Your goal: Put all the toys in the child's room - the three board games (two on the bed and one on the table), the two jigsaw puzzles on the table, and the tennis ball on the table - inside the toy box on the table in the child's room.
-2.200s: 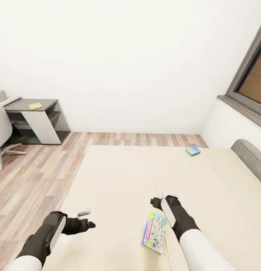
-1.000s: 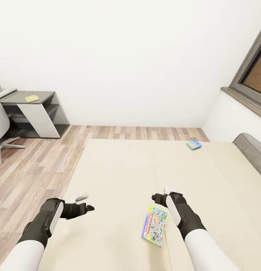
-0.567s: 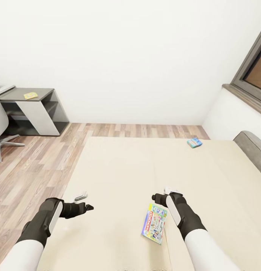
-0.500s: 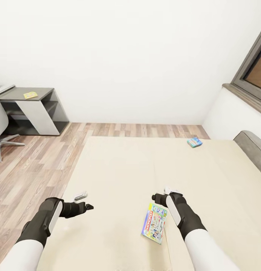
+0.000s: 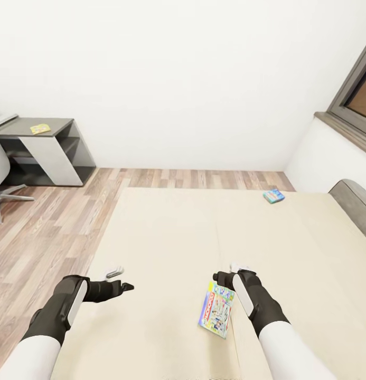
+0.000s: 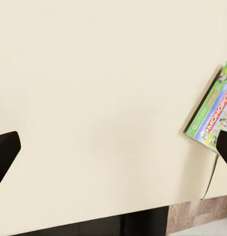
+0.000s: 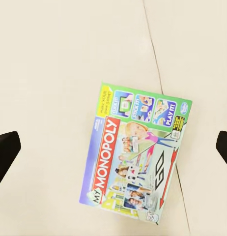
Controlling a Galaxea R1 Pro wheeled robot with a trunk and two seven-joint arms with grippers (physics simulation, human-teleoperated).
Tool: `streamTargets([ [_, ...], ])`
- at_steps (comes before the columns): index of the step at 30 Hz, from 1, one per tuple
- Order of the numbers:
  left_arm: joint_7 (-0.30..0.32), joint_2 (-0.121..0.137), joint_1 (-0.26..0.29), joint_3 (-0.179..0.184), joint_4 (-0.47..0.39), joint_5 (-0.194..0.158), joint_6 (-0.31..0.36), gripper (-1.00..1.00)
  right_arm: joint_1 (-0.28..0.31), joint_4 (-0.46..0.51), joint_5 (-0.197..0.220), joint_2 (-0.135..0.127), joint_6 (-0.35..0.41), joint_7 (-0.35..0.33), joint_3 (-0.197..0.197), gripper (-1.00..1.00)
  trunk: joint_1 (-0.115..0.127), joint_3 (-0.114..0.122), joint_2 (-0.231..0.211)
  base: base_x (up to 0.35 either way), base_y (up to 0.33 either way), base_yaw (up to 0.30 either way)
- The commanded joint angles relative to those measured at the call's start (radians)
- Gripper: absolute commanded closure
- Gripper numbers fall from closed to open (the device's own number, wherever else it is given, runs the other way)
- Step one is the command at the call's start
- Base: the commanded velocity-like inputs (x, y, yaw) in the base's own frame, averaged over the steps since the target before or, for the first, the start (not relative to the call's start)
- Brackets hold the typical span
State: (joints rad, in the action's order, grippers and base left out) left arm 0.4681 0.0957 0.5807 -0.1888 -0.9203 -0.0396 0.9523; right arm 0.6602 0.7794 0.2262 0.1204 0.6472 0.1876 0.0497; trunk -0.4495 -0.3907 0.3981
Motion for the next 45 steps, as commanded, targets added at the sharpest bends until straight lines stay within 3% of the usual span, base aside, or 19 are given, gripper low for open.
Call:
streamTargets([
  [1, 0.005, 0.0, 0.001, -0.002, -0.001, -0.004, 0.007, -1.0, 0.001, 0.001, 0.011, 0.001, 0.003, 0.008, 0.002, -1.0, 0.0, -0.003, 0.002, 0.0, 0.0, 0.0],
  [29, 0.048, 0.004, 0.001, -0.006, -0.002, -0.003, 0.004, -1.0, 0.001, 0.001, 0.009, 0.001, 0.0, 0.007, 0.001, -1.0, 0.0, -0.049, 0.002, 0.0, 0.0, 0.0],
  [36, 0.112, 0.016, 0.001, -0.027, -0.002, -0.003, 0.003, -1.0, 0.001, 0.001, 0.009, 0.001, -0.001, 0.007, 0.001, -1.0, 0.0, -0.061, 0.002, 0.0, 0.0, 0.0],
  [45, 0.275, 0.056, 0.0, -0.071, -0.002, -0.003, -0.002, -1.0, 0.001, 0.001, 0.011, 0.001, -0.005, 0.006, 0.001, -1.0, 0.0, -0.076, 0.002, 0.0, 0.0, 0.0],
])
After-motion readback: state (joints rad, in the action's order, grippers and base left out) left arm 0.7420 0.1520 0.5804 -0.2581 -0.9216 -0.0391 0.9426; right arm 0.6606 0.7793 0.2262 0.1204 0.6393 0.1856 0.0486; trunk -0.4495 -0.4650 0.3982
